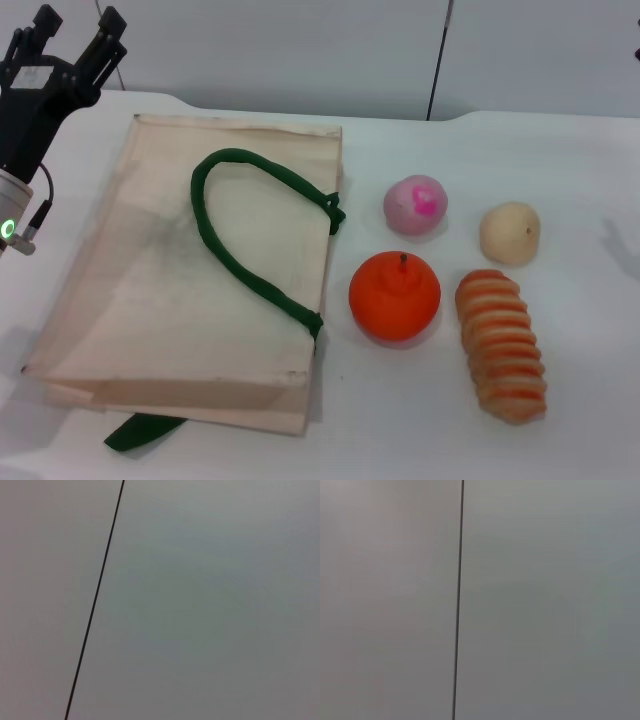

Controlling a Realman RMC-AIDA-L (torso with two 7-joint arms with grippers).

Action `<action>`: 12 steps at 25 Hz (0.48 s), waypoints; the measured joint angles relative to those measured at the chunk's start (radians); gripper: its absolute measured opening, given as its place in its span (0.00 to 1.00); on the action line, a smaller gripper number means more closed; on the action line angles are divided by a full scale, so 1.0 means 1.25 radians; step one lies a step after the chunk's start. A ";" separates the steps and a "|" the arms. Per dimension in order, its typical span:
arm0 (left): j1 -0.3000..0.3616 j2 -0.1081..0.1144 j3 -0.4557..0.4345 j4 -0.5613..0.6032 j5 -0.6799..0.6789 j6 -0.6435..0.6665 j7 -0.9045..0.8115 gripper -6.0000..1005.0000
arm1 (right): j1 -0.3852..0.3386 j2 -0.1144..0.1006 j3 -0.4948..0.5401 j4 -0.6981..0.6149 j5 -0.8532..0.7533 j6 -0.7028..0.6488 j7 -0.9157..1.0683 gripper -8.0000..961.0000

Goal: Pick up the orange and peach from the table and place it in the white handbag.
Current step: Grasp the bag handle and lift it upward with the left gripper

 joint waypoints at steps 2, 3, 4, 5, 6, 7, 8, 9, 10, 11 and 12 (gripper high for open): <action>0.000 0.000 0.000 0.000 0.000 0.000 0.000 0.89 | 0.000 0.000 0.000 0.000 0.000 0.000 0.000 0.93; 0.000 0.000 0.000 0.000 0.000 0.000 0.000 0.89 | 0.000 0.000 0.000 0.000 0.000 0.000 0.000 0.93; 0.000 0.000 0.000 0.000 0.000 0.000 0.000 0.89 | 0.000 0.000 0.000 0.000 0.000 0.000 0.000 0.93; 0.000 0.000 0.000 0.000 0.000 0.000 0.000 0.89 | 0.000 0.000 0.000 0.000 0.000 0.000 0.000 0.93; 0.000 0.000 0.000 0.000 0.000 0.000 0.000 0.89 | 0.000 0.000 0.000 0.000 0.000 0.000 0.000 0.93; 0.000 0.000 0.000 0.000 0.000 0.000 0.001 0.89 | 0.000 0.000 0.000 0.000 0.000 0.000 0.000 0.93; 0.000 0.000 0.000 0.000 0.000 0.000 0.001 0.89 | 0.000 0.000 0.000 0.000 0.000 0.000 0.000 0.93; 0.000 0.000 0.000 0.000 0.000 0.000 0.001 0.89 | 0.000 0.000 0.000 0.000 0.000 0.000 0.000 0.93; 0.000 0.000 0.000 0.000 0.000 0.000 0.001 0.89 | 0.000 0.000 0.000 0.000 0.000 0.000 0.000 0.93; 0.000 0.000 0.000 0.000 0.000 0.000 0.001 0.89 | 0.000 0.000 0.000 0.000 0.000 0.000 0.000 0.93; -0.001 0.000 0.000 0.000 0.000 0.000 0.002 0.89 | 0.000 0.000 0.000 0.000 0.000 0.000 0.000 0.93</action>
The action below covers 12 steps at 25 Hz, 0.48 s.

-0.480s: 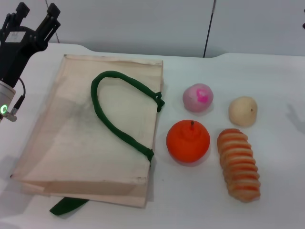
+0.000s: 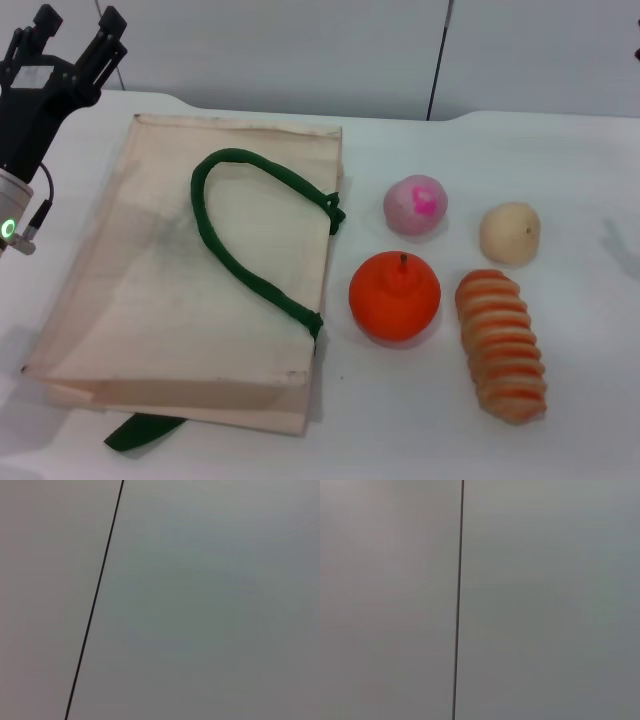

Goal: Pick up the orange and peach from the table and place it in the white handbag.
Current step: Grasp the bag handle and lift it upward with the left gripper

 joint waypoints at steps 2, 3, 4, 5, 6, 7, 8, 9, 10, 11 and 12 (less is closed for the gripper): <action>0.000 0.000 0.000 0.000 0.000 0.006 0.000 0.89 | 0.000 0.000 0.000 0.000 0.000 0.000 0.000 0.92; 0.000 0.000 0.000 0.000 0.000 0.014 -0.002 0.89 | 0.000 0.000 0.000 0.000 0.000 0.000 0.001 0.92; -0.001 0.000 0.000 0.000 0.000 0.020 -0.005 0.89 | 0.000 -0.001 0.000 0.000 0.000 0.000 0.007 0.92; -0.001 0.000 0.000 0.000 0.000 0.025 -0.007 0.89 | 0.000 -0.001 -0.002 0.000 -0.001 0.000 0.018 0.92; -0.002 0.000 0.001 0.000 0.000 0.029 -0.009 0.89 | 0.000 -0.002 -0.006 -0.002 -0.004 0.000 0.034 0.92; -0.002 0.001 0.003 0.000 0.001 0.033 -0.011 0.89 | 0.001 -0.003 -0.012 -0.004 -0.007 0.000 0.054 0.92; -0.003 0.001 0.005 0.000 0.003 0.037 -0.018 0.89 | 0.002 -0.005 -0.022 -0.011 -0.013 0.000 0.083 0.92; -0.004 0.002 0.008 0.000 0.005 0.044 -0.029 0.89 | 0.004 -0.007 -0.034 -0.022 -0.019 0.000 0.112 0.92; -0.006 0.003 0.011 0.000 0.008 0.052 -0.045 0.89 | 0.005 -0.008 -0.047 -0.042 -0.031 0.000 0.153 0.92; -0.008 0.005 0.013 0.000 0.011 0.062 -0.063 0.89 | 0.006 -0.009 -0.057 -0.063 -0.043 0.000 0.193 0.92; -0.011 0.008 0.016 0.000 0.016 0.076 -0.089 0.89 | 0.007 -0.009 -0.068 -0.091 -0.062 -0.001 0.239 0.92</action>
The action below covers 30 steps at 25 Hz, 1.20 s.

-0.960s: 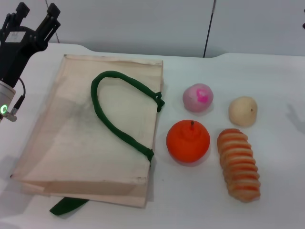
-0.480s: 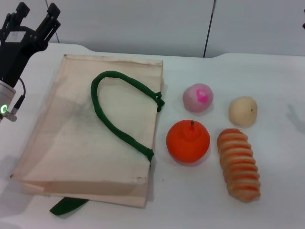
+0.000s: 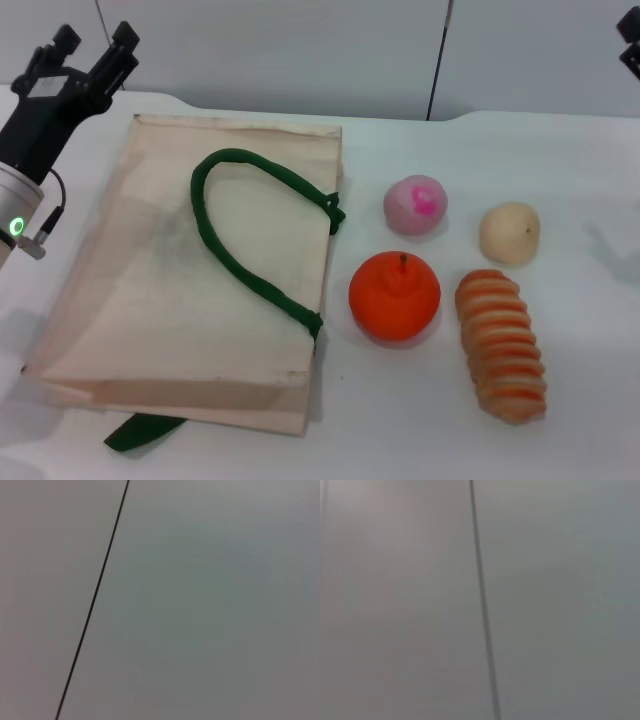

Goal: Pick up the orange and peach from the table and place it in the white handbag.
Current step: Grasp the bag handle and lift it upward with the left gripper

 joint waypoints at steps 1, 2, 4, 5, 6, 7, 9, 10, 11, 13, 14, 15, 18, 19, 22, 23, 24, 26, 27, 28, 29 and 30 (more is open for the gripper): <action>-0.002 0.002 0.002 0.002 0.005 0.009 -0.015 0.89 | 0.003 0.000 -0.010 -0.029 -0.023 -0.001 0.046 0.92; -0.006 0.008 0.007 0.008 0.020 0.028 -0.047 0.89 | 0.007 0.000 -0.019 -0.054 -0.050 -0.002 0.088 0.92; -0.010 0.015 0.016 0.026 0.053 0.058 -0.101 0.89 | 0.019 -0.001 -0.035 -0.103 -0.114 -0.005 0.159 0.92; -0.011 0.017 0.019 0.038 0.069 0.073 -0.129 0.89 | 0.026 -0.001 -0.041 -0.123 -0.142 -0.006 0.187 0.92; -0.013 0.020 0.021 0.054 0.093 0.094 -0.171 0.89 | 0.034 -0.001 -0.048 -0.145 -0.176 -0.007 0.217 0.92; -0.014 0.021 0.021 0.069 0.117 0.107 -0.209 0.89 | 0.042 -0.001 -0.055 -0.165 -0.208 -0.009 0.242 0.92; -0.015 0.022 0.022 0.098 0.163 0.125 -0.269 0.89 | 0.058 -0.002 -0.070 -0.194 -0.273 -0.018 0.276 0.92; -0.016 0.022 0.022 0.118 0.192 0.134 -0.302 0.89 | 0.067 -0.002 -0.080 -0.207 -0.307 -0.026 0.289 0.92; -0.017 0.022 0.022 0.136 0.217 0.141 -0.333 0.89 | 0.073 -0.002 -0.087 -0.213 -0.331 -0.033 0.295 0.92; -0.017 0.020 0.022 0.175 0.270 0.155 -0.406 0.89 | 0.086 -0.002 -0.097 -0.223 -0.371 -0.045 0.304 0.92; -0.018 0.018 0.022 0.195 0.297 0.162 -0.445 0.89 | 0.092 -0.002 -0.100 -0.225 -0.388 -0.050 0.307 0.92; -0.018 0.017 0.022 0.223 0.337 0.169 -0.499 0.89 | 0.098 -0.002 -0.105 -0.227 -0.403 -0.054 0.310 0.92; -0.018 0.013 0.022 0.290 0.436 0.190 -0.627 0.89 | 0.114 -0.002 -0.133 -0.228 -0.434 -0.068 0.319 0.92; -0.018 0.010 0.022 0.317 0.474 0.197 -0.677 0.89 | 0.119 -0.002 -0.145 -0.231 -0.446 -0.073 0.324 0.92; -0.021 0.004 0.022 0.381 0.580 0.207 -0.810 0.89 | 0.132 -0.001 -0.179 -0.251 -0.465 -0.079 0.354 0.92; -0.024 0.001 0.022 0.401 0.616 0.208 -0.851 0.89 | 0.134 0.000 -0.188 -0.257 -0.467 -0.079 0.364 0.92; -0.028 -0.001 0.027 0.422 0.657 0.207 -0.897 0.89 | 0.136 0.000 -0.194 -0.261 -0.467 -0.079 0.370 0.92; -0.037 -0.003 0.045 0.455 0.723 0.203 -0.975 0.89 | 0.136 0.001 -0.198 -0.264 -0.467 -0.077 0.373 0.91; -0.042 -0.004 0.062 0.471 0.759 0.203 -1.023 0.89 | 0.136 0.001 -0.198 -0.265 -0.466 -0.076 0.373 0.91; -0.046 -0.004 0.076 0.482 0.781 0.202 -1.052 0.89 | 0.137 0.001 -0.197 -0.265 -0.465 -0.074 0.373 0.91; -0.051 -0.004 0.097 0.492 0.810 0.202 -1.100 0.89 | 0.137 0.001 -0.197 -0.265 -0.464 -0.073 0.373 0.91; -0.055 -0.002 0.113 0.499 0.834 0.202 -1.141 0.88 | 0.137 0.001 -0.195 -0.266 -0.462 -0.073 0.374 0.91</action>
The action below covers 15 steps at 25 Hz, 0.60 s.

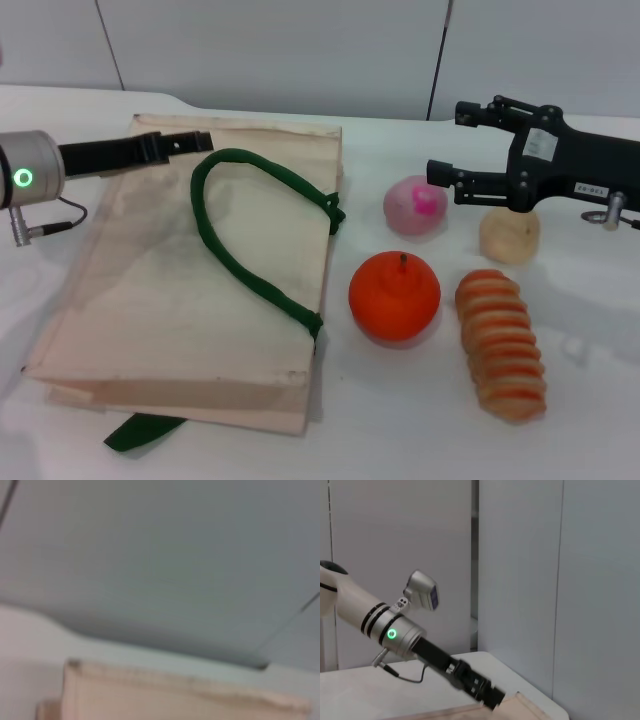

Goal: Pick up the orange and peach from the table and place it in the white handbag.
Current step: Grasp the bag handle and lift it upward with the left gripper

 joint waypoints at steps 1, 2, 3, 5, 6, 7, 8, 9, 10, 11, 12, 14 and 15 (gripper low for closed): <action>-0.004 0.002 0.012 0.005 0.021 0.000 -0.036 0.88 | 0.000 0.000 0.001 0.000 0.001 0.000 0.000 0.91; -0.009 0.005 0.021 0.010 0.049 0.000 -0.077 0.88 | 0.000 0.000 0.003 0.000 0.003 0.001 0.000 0.91; -0.014 0.008 0.025 0.014 0.073 0.000 -0.109 0.88 | 0.000 0.000 0.004 0.000 0.003 0.001 0.000 0.91; -0.026 0.014 0.030 0.017 0.127 -0.004 -0.162 0.88 | -0.001 0.000 0.008 -0.001 0.004 0.002 0.000 0.91; -0.032 0.016 0.030 0.018 0.150 -0.006 -0.182 0.88 | -0.002 0.000 0.010 -0.001 0.004 0.003 -0.001 0.91; -0.037 0.017 0.030 0.018 0.170 -0.007 -0.199 0.88 | -0.003 0.000 0.013 -0.001 0.004 0.005 -0.002 0.91; -0.042 0.018 0.030 0.018 0.188 -0.008 -0.215 0.88 | -0.003 0.000 0.017 -0.001 0.004 0.007 -0.003 0.91; -0.046 0.018 0.031 0.018 0.202 -0.008 -0.227 0.88 | -0.004 0.000 0.019 0.000 0.004 0.011 -0.004 0.91; -0.051 0.019 0.031 0.019 0.214 -0.011 -0.234 0.88 | -0.004 0.000 0.022 0.001 0.004 0.015 -0.004 0.91; -0.055 0.020 0.031 0.019 0.223 -0.013 -0.238 0.88 | -0.004 0.000 0.024 0.002 0.004 0.020 -0.004 0.91; -0.058 0.020 0.032 0.018 0.229 -0.015 -0.240 0.88 | -0.004 0.000 0.025 0.004 0.004 0.024 -0.004 0.91; -0.067 0.021 0.032 0.013 0.240 -0.017 -0.242 0.88 | -0.003 0.000 0.025 0.005 0.005 0.030 -0.004 0.91; -0.070 0.021 0.032 0.009 0.244 -0.016 -0.242 0.88 | -0.002 0.000 0.025 0.005 0.005 0.031 -0.004 0.91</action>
